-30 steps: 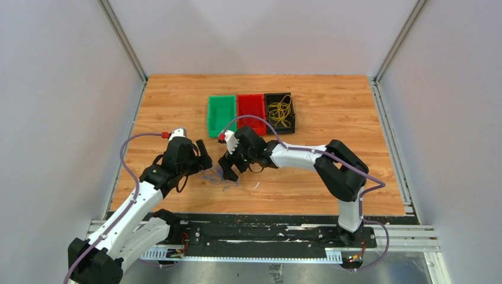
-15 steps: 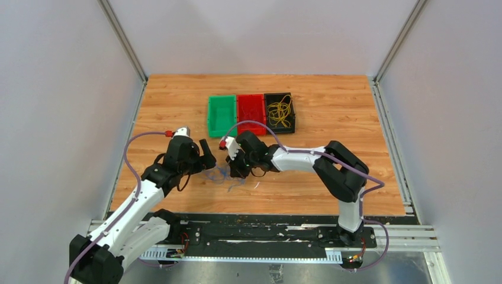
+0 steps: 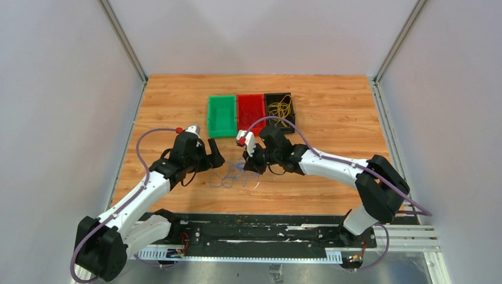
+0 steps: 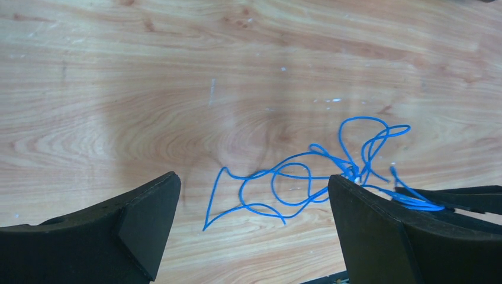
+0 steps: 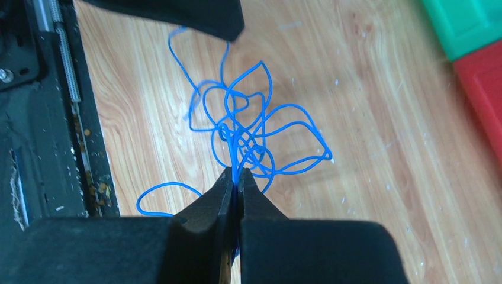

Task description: Untangle the cables

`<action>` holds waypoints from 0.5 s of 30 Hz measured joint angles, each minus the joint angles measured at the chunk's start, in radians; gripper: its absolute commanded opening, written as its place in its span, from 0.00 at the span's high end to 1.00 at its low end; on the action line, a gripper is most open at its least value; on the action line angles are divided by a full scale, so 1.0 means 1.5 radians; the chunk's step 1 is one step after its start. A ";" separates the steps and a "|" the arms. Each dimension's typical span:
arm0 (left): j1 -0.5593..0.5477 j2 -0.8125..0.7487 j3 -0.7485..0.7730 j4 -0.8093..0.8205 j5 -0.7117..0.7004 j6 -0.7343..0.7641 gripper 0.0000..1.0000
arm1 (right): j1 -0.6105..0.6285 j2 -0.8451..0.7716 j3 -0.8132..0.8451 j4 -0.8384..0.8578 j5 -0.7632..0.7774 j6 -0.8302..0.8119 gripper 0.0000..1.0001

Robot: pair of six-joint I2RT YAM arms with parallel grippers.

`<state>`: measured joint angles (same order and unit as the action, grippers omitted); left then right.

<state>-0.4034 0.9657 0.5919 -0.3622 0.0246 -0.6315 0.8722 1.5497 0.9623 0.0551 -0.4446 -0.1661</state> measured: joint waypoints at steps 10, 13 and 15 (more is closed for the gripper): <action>0.000 0.073 -0.020 -0.014 0.007 0.010 0.12 | -0.042 0.003 -0.011 -0.020 -0.007 -0.001 1.00; 0.000 0.103 -0.028 -0.015 0.012 0.013 0.16 | -0.045 0.008 -0.011 -0.021 -0.013 -0.001 1.00; 0.000 0.125 -0.028 -0.016 0.009 0.014 0.19 | -0.046 0.010 -0.011 -0.027 -0.018 -0.001 1.00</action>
<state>-0.4034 1.1538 0.5495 -0.3862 0.0380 -0.6098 0.8040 1.5642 0.9451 0.0143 -0.4717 -0.1680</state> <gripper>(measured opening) 0.848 0.036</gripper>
